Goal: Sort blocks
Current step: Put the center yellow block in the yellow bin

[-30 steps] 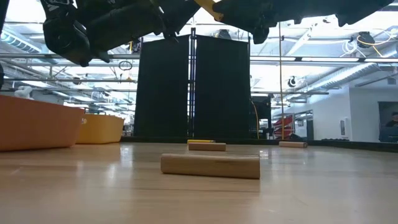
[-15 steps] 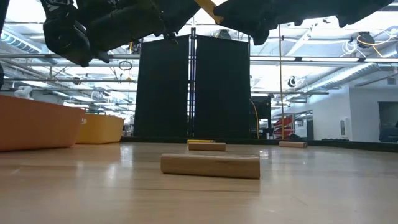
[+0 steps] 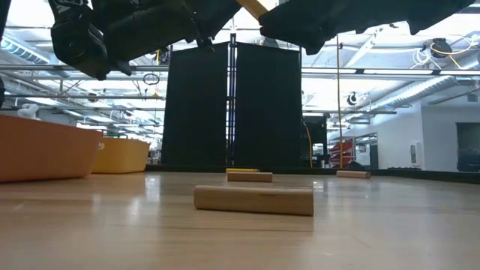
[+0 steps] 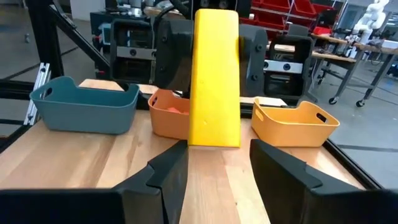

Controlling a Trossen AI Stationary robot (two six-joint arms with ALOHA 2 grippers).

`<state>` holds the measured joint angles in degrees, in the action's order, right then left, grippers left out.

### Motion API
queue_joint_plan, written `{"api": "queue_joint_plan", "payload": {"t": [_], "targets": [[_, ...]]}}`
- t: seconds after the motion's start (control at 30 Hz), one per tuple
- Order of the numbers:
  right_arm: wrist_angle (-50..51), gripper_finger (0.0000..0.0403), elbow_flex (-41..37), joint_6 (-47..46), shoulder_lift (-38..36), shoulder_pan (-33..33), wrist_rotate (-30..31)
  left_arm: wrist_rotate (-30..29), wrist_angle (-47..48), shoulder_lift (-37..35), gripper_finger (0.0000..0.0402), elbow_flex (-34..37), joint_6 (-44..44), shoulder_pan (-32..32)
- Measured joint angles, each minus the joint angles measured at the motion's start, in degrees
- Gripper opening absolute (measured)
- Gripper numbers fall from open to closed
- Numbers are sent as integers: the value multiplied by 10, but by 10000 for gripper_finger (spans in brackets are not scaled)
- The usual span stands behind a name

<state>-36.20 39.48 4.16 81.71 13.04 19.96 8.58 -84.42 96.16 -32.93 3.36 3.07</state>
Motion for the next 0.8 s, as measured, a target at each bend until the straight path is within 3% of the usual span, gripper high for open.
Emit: {"api": "queue_joint_plan", "payload": {"t": [0.17,0.43,0.63,0.8], "targets": [[29,163,0,0,0,0,-1,-29,40,-17,103,4,0,0],[109,163,0,-33,0,0,-4,-197,276,-145,103,-1,0,-29],[111,162,0,-35,0,0,-3,-351,598,-267,103,-30,-60,-66],[109,162,0,-34,0,-1,-3,-448,932,-347,103,-82,-155,-120]]}}
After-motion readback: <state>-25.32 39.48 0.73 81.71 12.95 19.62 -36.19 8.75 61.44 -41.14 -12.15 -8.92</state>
